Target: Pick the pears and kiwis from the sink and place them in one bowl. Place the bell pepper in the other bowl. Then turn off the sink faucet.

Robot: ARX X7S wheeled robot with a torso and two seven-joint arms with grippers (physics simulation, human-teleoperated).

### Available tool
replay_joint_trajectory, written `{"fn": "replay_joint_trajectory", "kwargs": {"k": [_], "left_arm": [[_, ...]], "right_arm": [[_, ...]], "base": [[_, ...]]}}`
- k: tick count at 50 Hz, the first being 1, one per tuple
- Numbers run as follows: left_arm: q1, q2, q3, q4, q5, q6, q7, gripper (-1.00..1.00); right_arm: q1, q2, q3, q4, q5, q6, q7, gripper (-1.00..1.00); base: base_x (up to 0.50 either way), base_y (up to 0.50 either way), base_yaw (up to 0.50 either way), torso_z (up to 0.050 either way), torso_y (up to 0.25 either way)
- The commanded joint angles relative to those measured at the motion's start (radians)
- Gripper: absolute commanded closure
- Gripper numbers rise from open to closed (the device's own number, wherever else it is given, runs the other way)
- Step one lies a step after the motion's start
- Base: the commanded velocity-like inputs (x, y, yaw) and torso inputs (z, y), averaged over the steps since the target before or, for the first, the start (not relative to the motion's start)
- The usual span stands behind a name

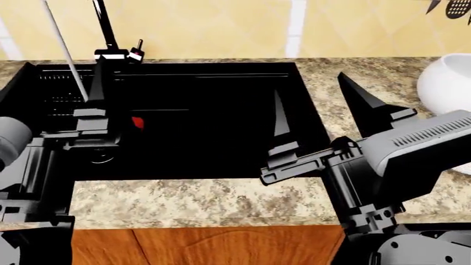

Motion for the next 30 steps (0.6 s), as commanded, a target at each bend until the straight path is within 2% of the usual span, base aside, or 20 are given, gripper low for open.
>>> {"fn": "replay_joint_trajectory", "kwargs": {"k": [1,30], "left_arm": [[-0.001,-0.006,0.004,-0.003,0.007,-0.001,-0.003,-1.0],[-0.001,-0.008,0.01,-0.012,0.026,0.011,-0.01,-1.0]], "right_arm": [[-0.006,0.0,0.004,0.003,0.0,-0.011,-0.01,-1.0],[-0.014,0.002,0.009,-0.002,-0.006,-0.015,-0.019,-1.0]], "base": [[0.01,0.5,0.0,0.0,0.0],[0.01,0.5,0.0,0.0,0.0]]}}
